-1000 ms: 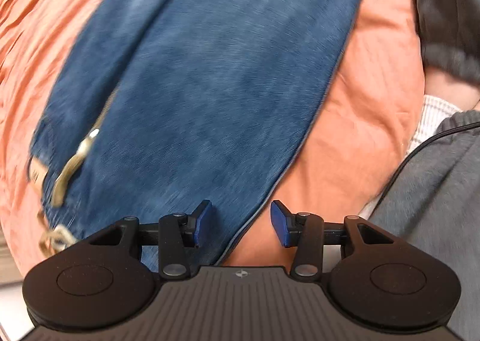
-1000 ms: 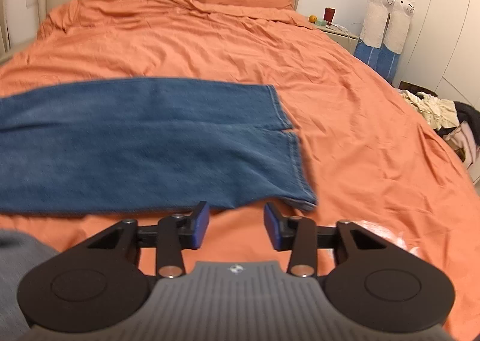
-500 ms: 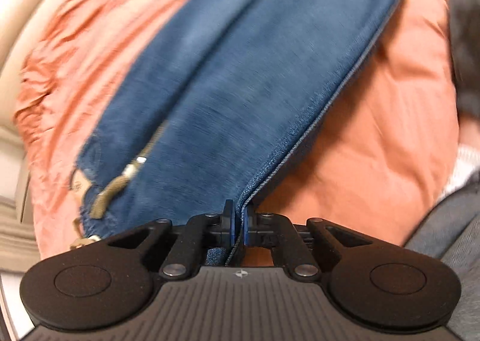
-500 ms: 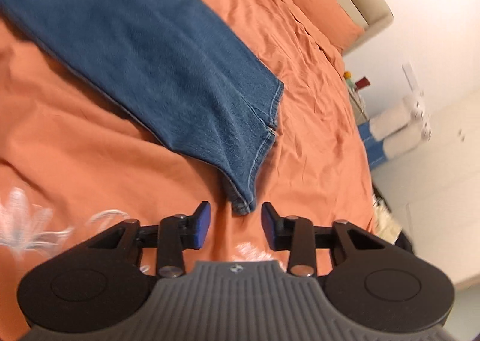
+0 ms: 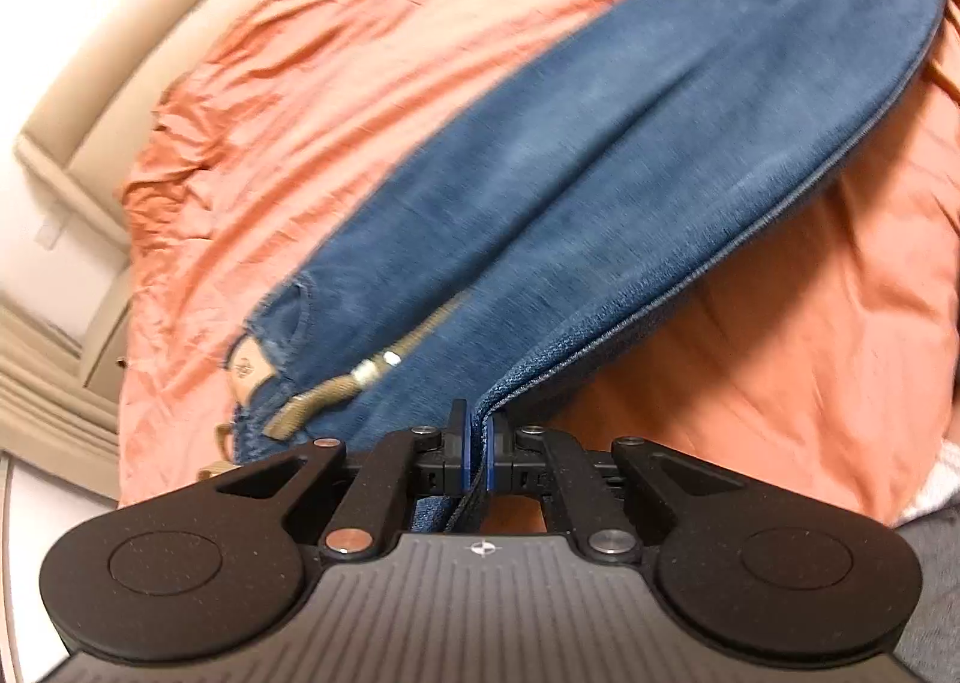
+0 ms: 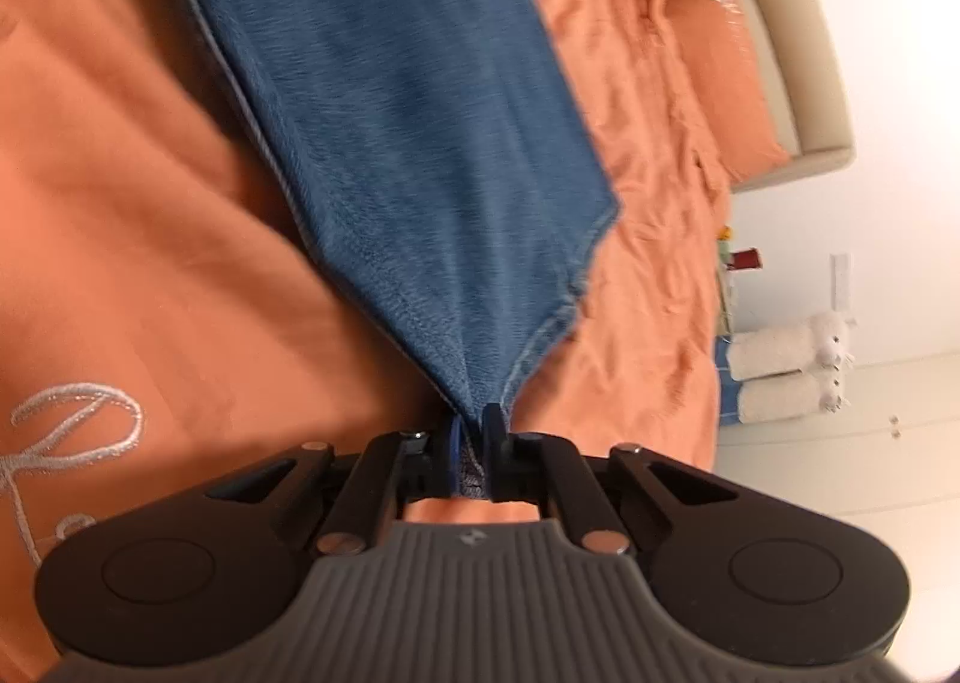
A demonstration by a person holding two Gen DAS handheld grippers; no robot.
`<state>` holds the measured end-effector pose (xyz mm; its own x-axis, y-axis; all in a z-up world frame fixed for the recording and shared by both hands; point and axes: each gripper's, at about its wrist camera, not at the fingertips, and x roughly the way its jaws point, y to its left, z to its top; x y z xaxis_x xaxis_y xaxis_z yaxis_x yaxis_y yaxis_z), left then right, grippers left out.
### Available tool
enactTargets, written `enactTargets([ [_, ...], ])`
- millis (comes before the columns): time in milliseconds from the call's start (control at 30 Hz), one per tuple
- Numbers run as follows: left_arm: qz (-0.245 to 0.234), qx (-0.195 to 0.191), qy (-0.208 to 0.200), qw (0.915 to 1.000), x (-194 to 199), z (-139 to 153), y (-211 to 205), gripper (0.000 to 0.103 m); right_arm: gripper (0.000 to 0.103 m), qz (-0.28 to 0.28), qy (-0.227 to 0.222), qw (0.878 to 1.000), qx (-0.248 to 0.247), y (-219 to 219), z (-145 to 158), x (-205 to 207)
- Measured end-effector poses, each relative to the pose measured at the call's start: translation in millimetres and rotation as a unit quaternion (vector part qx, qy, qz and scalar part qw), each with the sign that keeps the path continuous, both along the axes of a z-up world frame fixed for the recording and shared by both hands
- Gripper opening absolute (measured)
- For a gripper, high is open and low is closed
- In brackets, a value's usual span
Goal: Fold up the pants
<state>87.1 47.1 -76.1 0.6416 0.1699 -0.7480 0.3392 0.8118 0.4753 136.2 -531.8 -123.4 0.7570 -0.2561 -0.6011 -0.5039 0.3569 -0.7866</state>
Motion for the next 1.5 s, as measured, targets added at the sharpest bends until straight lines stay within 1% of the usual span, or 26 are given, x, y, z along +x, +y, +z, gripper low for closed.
enactTargets([
  [100,0.023,-0.009,-0.040,0.9989,-2.1,14.1,2.4,0.004,0.000,-0.019,-0.043,0.999,0.022,3.3,22.5,-0.2],
  [233,0.042,-0.019,-0.091,0.9948,-1.3,43.6,5.7,0.004,0.000,-0.038,-0.090,0.995,0.034,9.8,60.3,2.5],
  [367,0.053,-0.023,-0.120,0.9910,10.9,71.0,11.6,0.004,0.000,-0.064,-0.124,0.988,0.067,17.1,105.7,15.8],
  [433,0.056,-0.014,-0.129,0.9900,22.7,78.1,11.8,0.004,0.000,-0.072,-0.132,0.986,0.072,23.3,119.9,30.2],
  [500,0.059,-0.010,-0.130,0.9897,42.5,83.1,12.7,0.005,0.000,-0.081,-0.133,0.985,0.072,30.3,127.7,49.9],
  [633,0.066,-0.003,-0.128,0.9896,92.3,84.7,17.4,0.005,0.000,-0.100,-0.122,0.986,0.059,43.8,129.5,104.1],
  [700,0.067,0.001,-0.119,0.9907,122.2,81.8,18.7,0.005,0.000,-0.110,-0.112,0.986,0.052,50.1,124.6,135.6],
  [767,0.071,0.001,-0.104,0.9920,154.4,72.9,22.7,0.004,0.000,-0.116,-0.099,0.987,0.043,55.4,115.8,168.9],
  [867,0.074,0.010,-0.082,0.9938,200.8,49.9,28.7,0.004,0.000,-0.121,-0.074,0.989,0.029,62.7,94.1,216.3],
  [1000,0.090,0.003,-0.032,0.9954,261.3,9.6,42.2,0.005,0.000,-0.123,-0.042,0.992,0.009,75.4,51.4,277.0],
  [1100,0.097,-0.003,0.008,0.9952,292.4,-25.3,51.4,0.005,0.000,-0.124,-0.015,0.992,-0.005,84.6,13.4,314.0],
  [1200,0.096,0.000,0.032,0.9949,308.6,-57.4,56.3,0.005,0.000,-0.124,0.009,0.992,-0.016,89.5,-23.4,338.9],
  [1300,0.088,0.004,0.046,0.9950,312.0,-80.8,58.5,0.005,0.000,-0.120,0.028,0.992,-0.024,89.9,-50.0,356.5],
  [1367,0.087,-0.001,0.048,0.9951,314.9,-86.8,58.3,0.005,0.000,-0.116,0.036,0.992,-0.027,90.7,-61.5,363.8],
  [1467,0.084,-0.004,0.044,0.9955,310.6,-88.5,59.0,0.005,0.000,-0.109,0.037,0.993,-0.031,91.2,-68.9,365.4],
  [1500,0.085,-0.003,0.041,0.9956,308.5,-87.6,59.0,0.009,0.000,-0.109,0.035,0.993,-0.031,91.0,-68.7,363.5],
])
